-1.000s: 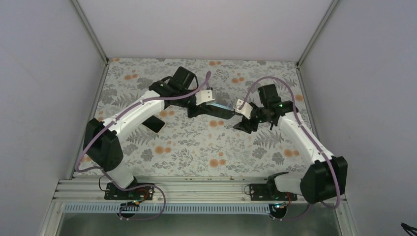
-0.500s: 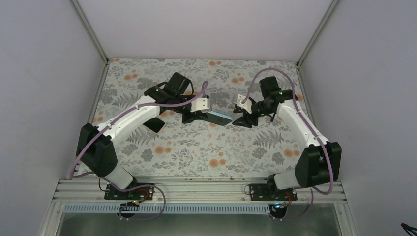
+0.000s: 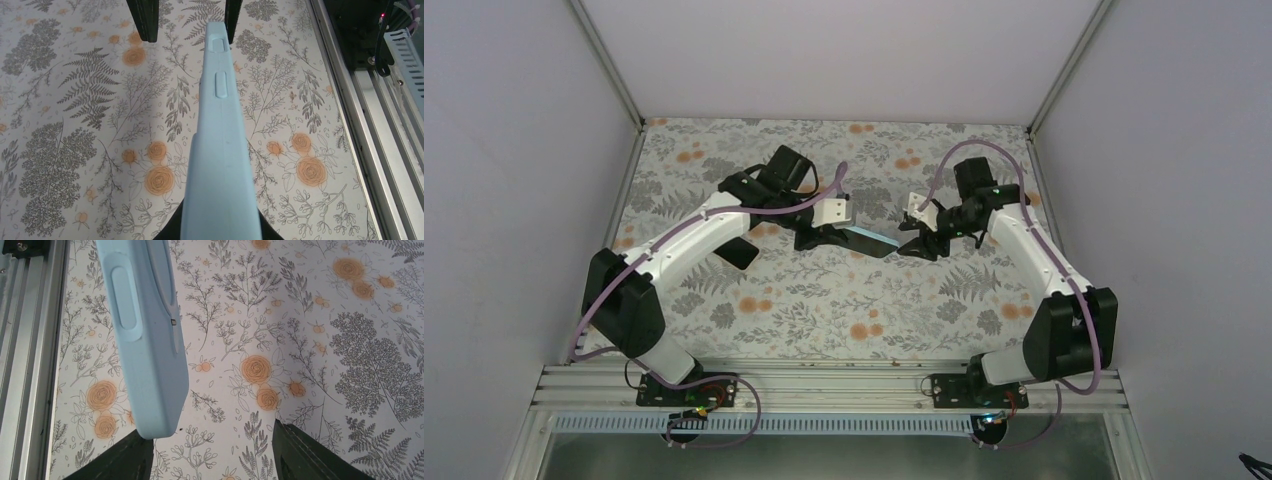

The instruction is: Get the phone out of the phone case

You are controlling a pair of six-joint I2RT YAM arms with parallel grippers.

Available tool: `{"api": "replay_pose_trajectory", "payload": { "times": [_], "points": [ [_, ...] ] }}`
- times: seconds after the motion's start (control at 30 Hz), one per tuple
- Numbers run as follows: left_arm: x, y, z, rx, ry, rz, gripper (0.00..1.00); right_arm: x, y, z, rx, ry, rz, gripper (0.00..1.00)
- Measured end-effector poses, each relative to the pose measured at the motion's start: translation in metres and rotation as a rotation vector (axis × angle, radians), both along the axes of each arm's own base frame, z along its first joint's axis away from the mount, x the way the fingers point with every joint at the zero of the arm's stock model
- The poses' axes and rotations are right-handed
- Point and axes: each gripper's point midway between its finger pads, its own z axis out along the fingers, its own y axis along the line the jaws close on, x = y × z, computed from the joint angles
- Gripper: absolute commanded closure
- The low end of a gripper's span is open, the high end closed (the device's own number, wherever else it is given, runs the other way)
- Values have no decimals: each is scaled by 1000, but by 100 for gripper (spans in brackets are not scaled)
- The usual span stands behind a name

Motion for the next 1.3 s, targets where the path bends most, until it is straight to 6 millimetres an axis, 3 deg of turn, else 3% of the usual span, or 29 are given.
{"api": "replay_pose_trajectory", "payload": {
  "times": [0.43,1.03,1.13,1.2,1.3],
  "points": [
    [4,-1,5,2,-15,2,98,9,1,5,5,23,-5,42],
    [13,-15,-12,93,-66,16,98,39,-15,-20,-110,75,-110,43],
    [-1,-20,-15,90,-35,-38,98,54,-20,-22,-137,41,-136,42],
    [-34,-28,-15,74,41,-137,98,83,-23,-11,-137,-66,-163,42],
    [-77,-39,-11,51,121,-261,98,110,-27,7,-138,-182,-193,42]
  ]
}}
